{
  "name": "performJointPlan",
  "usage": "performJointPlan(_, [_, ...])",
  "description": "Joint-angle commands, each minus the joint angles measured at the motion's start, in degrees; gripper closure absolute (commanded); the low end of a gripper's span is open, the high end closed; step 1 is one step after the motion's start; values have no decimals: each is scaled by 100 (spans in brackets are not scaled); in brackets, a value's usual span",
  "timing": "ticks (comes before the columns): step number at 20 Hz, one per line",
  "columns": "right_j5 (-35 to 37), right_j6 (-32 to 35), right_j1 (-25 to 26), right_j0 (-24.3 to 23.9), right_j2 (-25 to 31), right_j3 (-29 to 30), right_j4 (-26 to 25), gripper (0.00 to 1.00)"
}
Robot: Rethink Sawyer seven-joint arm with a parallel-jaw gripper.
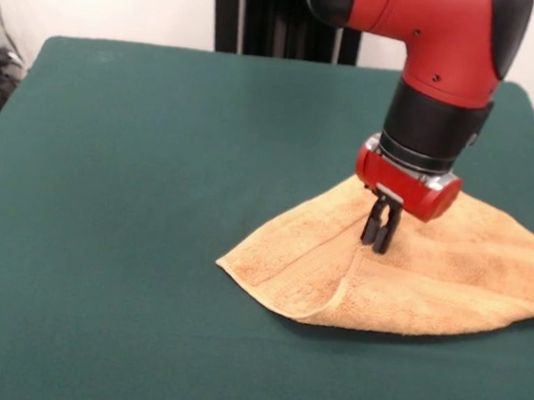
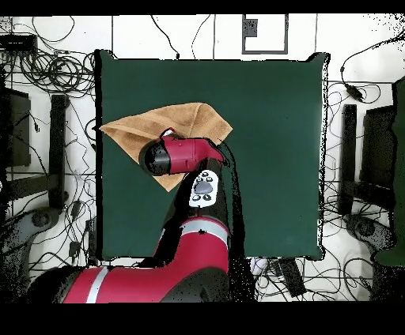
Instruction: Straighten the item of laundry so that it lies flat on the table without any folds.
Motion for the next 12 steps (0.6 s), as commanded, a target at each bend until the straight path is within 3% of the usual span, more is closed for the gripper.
performJointPlan(1, [220, 506, 110, 2, 342, 168, 278, 100])
performJointPlan(12, [1626, 11, -366, -366, 740, 63, 529, 100])
